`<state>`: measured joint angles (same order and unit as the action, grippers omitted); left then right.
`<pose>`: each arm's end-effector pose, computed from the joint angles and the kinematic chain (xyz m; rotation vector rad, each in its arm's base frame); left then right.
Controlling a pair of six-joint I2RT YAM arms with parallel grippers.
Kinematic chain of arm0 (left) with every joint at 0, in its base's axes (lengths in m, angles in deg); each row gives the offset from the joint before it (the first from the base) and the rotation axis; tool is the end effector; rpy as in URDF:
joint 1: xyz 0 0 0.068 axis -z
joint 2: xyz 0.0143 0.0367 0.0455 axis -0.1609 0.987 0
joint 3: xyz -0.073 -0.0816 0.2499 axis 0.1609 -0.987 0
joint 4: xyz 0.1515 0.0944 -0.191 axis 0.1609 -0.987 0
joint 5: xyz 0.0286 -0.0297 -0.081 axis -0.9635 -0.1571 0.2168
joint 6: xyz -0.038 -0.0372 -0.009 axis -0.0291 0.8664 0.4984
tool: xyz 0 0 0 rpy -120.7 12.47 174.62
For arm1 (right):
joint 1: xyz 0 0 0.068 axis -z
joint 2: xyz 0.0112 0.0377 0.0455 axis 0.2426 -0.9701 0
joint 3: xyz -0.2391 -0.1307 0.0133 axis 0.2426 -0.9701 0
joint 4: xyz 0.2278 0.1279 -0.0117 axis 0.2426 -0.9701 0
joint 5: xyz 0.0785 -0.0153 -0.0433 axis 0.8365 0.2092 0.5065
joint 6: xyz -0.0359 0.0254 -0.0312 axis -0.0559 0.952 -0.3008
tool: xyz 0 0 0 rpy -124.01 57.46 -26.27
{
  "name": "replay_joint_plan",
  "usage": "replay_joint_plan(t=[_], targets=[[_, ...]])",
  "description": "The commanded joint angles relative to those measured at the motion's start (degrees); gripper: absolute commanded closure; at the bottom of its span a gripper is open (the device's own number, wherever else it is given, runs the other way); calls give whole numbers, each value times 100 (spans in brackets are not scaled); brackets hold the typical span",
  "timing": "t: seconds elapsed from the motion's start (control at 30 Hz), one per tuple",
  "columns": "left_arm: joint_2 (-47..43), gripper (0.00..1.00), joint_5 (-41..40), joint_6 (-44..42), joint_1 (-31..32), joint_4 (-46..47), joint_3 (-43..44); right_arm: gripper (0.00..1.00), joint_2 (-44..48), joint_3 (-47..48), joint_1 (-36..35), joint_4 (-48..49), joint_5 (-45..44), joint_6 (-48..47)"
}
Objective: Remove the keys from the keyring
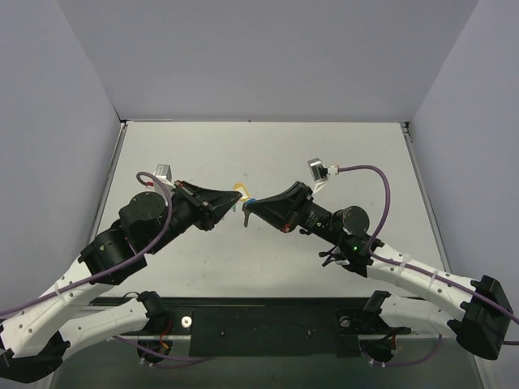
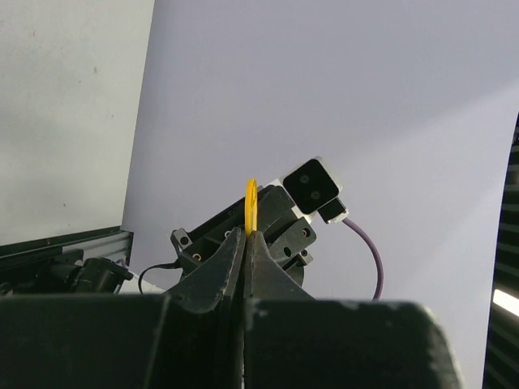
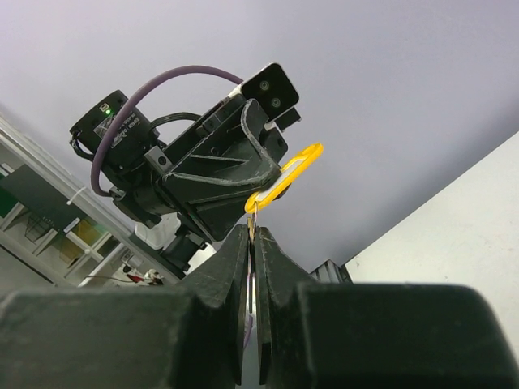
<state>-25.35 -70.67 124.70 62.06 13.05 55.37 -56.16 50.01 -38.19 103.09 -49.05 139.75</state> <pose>0.1016 -0.1222 0.4180 -0.9181 1.8512 -1.6446 0.1242 0.1806 0.3664 -0.3760 1.0763 1.8475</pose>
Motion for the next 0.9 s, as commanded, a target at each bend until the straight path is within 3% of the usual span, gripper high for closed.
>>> replay_joint_plan(t=[0.0, 0.03, 0.1, 0.17, 0.23, 0.4, 0.5, 0.7, 0.87], targets=[[-170, 87, -84, -34, 20, 64, 44, 100, -2, 396, -24, -156, 345, -209], [-196, 73, -67, -130, 20, 47, 44, 100, -10, 492, -33, -271, 416, -227], [-284, 56, -84, -296, 11, -111, 70, 100, 16, 641, -24, -841, 714, -341], [-337, 45, -163, -559, 11, -234, 157, 100, 59, 808, -24, -1385, 1030, -473], [-442, 40, -294, -876, 11, -812, 359, 100, 138, 975, -24, -2043, 1347, -727], [-706, 37, -769, -1790, 3, -1859, 834, 100, 332, 1441, 2, -3742, 2294, -1482], [-829, 37, -639, -2859, 3, -1906, 949, 100, 341, 1837, 11, -4996, 2831, -1879], [-672, 38, 1003, -4838, 3, -1361, 1115, 100, 359, 2127, 72, -5826, 3728, -2179], [-127, 41, 3058, -5386, 11, -1035, 1125, 100, 350, 2329, 64, -5977, 4107, -2170]])
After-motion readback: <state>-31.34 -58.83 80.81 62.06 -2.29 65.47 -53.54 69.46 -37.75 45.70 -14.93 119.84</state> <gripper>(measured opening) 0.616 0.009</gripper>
